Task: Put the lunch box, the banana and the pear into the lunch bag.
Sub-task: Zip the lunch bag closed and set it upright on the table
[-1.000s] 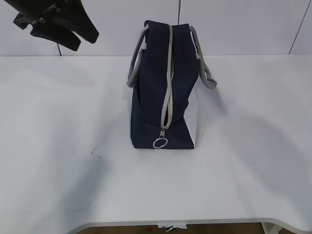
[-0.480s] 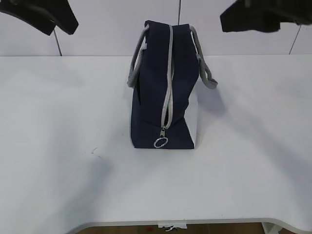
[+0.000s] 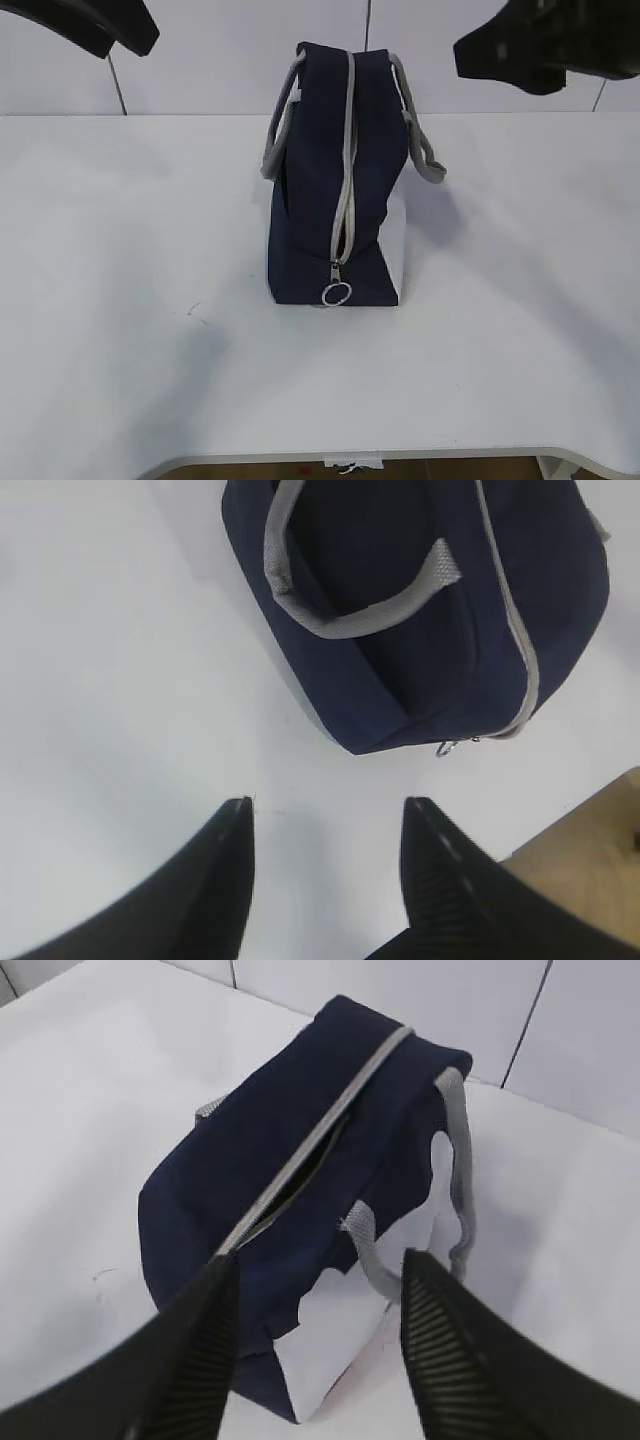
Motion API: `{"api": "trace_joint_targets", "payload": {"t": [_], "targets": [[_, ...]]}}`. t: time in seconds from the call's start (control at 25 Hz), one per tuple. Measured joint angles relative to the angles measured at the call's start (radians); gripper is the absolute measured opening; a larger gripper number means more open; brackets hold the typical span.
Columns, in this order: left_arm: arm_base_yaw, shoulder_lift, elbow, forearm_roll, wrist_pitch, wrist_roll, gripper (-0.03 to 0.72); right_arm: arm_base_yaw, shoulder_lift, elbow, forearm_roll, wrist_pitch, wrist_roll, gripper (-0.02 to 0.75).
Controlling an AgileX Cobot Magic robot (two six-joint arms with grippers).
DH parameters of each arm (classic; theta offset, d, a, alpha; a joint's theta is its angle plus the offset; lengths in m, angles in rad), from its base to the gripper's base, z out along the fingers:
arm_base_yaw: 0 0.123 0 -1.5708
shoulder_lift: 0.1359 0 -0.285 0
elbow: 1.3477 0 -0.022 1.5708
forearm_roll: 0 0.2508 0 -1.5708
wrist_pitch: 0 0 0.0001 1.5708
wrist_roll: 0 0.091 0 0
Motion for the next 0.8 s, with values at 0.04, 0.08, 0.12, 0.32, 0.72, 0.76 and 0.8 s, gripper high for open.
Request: {"api": "trace_joint_targets", "payload": {"t": [0.04,0.08,0.12,0.32,0.72,0.76,0.8], "targets": [[0.0,0.0,0.0,-0.002,0.0,0.0,0.362,0.008,0.008,0.0,-0.005,-0.011,-0.024,0.407],[0.0,0.0,0.0,-0.006,0.0,0.0,0.361,0.023,0.009,0.006,-0.014,-0.03,-0.048,0.405],[0.0,0.0,0.0,-0.006,0.001,0.0,0.361,0.042,0.011,0.01,-0.021,-0.05,-0.065,0.404],[0.0,0.0,0.0,-0.007,0.001,0.0,0.361,0.201,0.011,0.105,-0.025,-0.22,-0.1,0.403],[0.0,0.0,0.0,-0.007,0.002,0.0,0.361,0.316,0.037,0.476,0.092,-0.761,-0.101,0.403],[0.0,0.0,0.0,-0.007,0.002,0.0,0.361,0.316,0.053,0.508,0.094,-0.819,-0.096,0.403],[0.0,0.0,0.0,-0.007,0.002,0.0,0.361,0.318,0.067,0.535,0.096,-0.872,-0.082,0.403]]}}
